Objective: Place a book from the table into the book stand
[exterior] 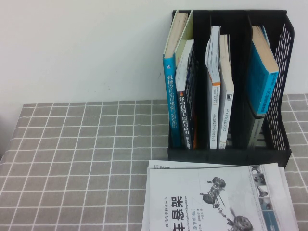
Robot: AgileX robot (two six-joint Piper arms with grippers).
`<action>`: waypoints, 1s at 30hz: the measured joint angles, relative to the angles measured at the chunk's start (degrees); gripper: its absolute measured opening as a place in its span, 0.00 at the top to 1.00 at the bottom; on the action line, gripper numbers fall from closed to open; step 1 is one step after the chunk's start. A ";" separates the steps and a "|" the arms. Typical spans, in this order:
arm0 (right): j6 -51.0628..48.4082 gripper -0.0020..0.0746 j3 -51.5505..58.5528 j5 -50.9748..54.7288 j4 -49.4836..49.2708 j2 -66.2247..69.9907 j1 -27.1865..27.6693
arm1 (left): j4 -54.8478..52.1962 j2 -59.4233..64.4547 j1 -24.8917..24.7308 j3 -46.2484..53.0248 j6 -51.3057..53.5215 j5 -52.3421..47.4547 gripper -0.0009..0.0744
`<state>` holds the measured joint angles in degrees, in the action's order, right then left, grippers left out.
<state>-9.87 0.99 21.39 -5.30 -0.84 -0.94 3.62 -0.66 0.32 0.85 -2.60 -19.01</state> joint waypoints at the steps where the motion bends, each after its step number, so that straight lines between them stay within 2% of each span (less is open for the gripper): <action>1: 0.00 0.98 0.00 0.00 0.00 0.00 0.00 | 0.00 0.00 0.00 0.00 0.05 0.00 0.99; 30: 0.00 0.98 0.00 0.00 -0.32 0.00 0.00 | 0.00 0.00 0.00 0.12 -0.27 1.75 0.99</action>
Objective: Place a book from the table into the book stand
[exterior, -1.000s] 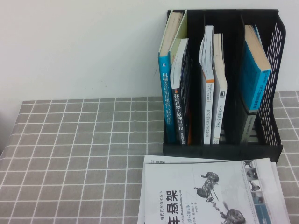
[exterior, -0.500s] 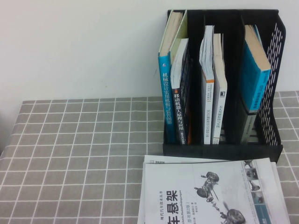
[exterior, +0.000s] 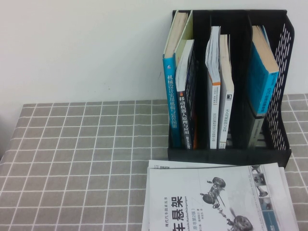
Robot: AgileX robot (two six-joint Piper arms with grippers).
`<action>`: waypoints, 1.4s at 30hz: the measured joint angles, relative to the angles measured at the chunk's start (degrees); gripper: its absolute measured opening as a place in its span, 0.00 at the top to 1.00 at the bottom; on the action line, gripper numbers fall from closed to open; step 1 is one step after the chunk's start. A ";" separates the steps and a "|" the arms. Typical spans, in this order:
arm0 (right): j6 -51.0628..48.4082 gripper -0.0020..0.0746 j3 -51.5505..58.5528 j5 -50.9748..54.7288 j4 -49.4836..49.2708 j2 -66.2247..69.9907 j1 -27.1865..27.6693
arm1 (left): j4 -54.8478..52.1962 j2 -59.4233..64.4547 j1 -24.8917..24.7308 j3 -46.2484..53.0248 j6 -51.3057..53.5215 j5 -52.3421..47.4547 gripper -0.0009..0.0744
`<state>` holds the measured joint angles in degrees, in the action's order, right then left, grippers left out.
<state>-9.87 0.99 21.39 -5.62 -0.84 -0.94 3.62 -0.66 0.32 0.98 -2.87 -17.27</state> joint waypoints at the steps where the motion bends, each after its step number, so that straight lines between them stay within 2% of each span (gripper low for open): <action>1: 0.00 0.98 0.00 0.00 -0.23 0.00 0.00 | 0.00 0.00 0.00 0.12 0.00 1.11 0.99; 6: 0.00 0.98 0.26 -1.73 -0.75 0.00 0.00 | 0.34 0.00 0.00 0.24 -0.33 9.04 0.99; 12: 0.33 0.98 0.63 -8.93 -1.04 0.00 0.00 | 0.56 0.00 0.00 0.24 -0.69 21.22 0.99; 16: 4.98 0.98 0.63 -13.13 -1.67 0.00 0.00 | 0.56 0.00 0.00 0.24 -0.69 22.29 0.99; 20: 12.58 0.98 0.63 -17.66 -7.16 0.00 0.00 | 0.56 0.00 0.00 0.24 -0.69 22.09 0.99; 24: 13.21 0.98 0.63 -23.05 -9.00 0.00 0.00 | 0.56 0.00 0.00 0.24 -2.33 22.89 0.99; 30: 9.87 0.98 0.63 -35.09 -9.37 0.00 0.00 | 0.80 0.00 0.00 0.24 -15.03 33.50 0.99; 37: 11.28 0.98 0.63 -56.21 -9.73 0.00 0.00 | -1.90 -0.13 0.00 0.24 -29.97 58.74 0.99; 42: 13.97 0.98 -3.52 -61.52 -4.05 0.00 0.00 | -9.00 -0.24 0.00 -6.81 -37.86 59.03 0.99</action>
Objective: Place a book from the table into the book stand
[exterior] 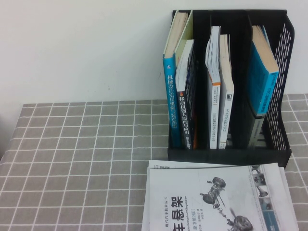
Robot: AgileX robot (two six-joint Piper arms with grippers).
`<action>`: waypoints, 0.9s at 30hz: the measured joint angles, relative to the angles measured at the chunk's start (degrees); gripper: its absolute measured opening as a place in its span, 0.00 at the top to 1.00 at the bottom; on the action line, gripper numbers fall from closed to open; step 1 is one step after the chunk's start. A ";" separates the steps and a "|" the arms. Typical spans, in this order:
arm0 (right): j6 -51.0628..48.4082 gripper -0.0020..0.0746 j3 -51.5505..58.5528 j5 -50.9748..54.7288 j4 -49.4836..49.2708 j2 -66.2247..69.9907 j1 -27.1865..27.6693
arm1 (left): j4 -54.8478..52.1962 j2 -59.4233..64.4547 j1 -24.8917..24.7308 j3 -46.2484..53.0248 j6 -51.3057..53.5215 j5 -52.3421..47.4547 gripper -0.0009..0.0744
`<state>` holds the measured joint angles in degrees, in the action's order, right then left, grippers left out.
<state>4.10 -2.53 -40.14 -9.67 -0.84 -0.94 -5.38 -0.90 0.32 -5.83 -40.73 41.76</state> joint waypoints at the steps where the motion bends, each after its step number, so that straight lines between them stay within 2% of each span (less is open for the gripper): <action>1: 0.21 0.98 -2.09 -0.13 2.28 0.00 0.00 | -1.15 0.00 0.00 -2.58 -0.54 -0.90 0.99; 4: 0.46 0.98 -9.56 2.17 9.08 0.00 0.00 | -2.97 0.00 0.00 -10.82 -0.81 -6.39 0.99; 8: 0.56 0.98 -18.95 13.02 15.28 0.00 0.00 | -3.67 -0.09 0.00 -20.96 -0.90 -19.46 0.99; 11: 0.56 0.98 -22.52 22.06 16.27 1.75 0.00 | -3.75 1.07 0.00 -24.99 -0.90 -26.31 0.99; 19: 1.39 0.98 -23.42 40.66 15.58 13.37 0.00 | -3.75 15.16 0.00 -25.65 -7.28 -41.76 0.99; 27: 1.50 0.98 -23.42 46.30 15.30 17.20 0.00 | -4.48 22.75 0.00 -25.45 -5.69 -59.30 0.99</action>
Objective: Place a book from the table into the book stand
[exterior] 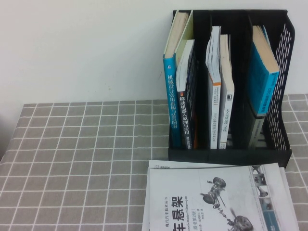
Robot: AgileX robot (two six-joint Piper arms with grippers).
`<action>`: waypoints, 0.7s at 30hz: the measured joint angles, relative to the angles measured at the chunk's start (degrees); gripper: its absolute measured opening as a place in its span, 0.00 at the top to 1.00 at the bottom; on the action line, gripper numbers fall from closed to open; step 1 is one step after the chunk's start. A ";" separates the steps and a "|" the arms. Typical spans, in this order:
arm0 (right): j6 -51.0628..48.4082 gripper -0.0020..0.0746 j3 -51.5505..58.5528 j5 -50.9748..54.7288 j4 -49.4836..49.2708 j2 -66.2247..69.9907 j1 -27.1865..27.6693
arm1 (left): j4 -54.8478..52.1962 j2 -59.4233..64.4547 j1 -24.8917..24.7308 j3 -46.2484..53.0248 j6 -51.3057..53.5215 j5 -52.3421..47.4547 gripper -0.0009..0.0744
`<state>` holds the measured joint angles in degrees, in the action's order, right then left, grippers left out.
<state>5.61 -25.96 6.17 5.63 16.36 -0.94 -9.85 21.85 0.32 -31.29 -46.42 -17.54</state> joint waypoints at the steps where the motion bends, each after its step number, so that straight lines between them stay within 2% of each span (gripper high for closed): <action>1: 0.00 0.98 0.10 1.05 0.10 0.09 -0.11 | 0.46 0.00 0.00 0.00 0.00 -1.06 0.99; 6: 0.14 0.98 1.52 4.60 -1.96 0.09 -2.91 | 3.62 0.00 0.00 0.00 0.00 -1.40 0.99; 13: 0.14 0.98 2.80 18.87 -1.92 6.12 -6.22 | 7.23 1.47 0.00 0.00 1.87 -1.96 0.99; 17: 0.14 0.98 1.38 23.68 -3.03 13.91 -6.56 | 9.85 7.07 0.00 0.00 8.79 -2.27 0.99; 21: -2.37 0.98 -2.30 28.12 -6.68 24.32 -6.65 | 18.67 15.00 0.00 0.00 21.57 -3.61 0.99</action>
<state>3.23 -28.25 34.29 -1.05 40.68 -7.59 8.81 36.86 0.32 -31.29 -24.84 -21.15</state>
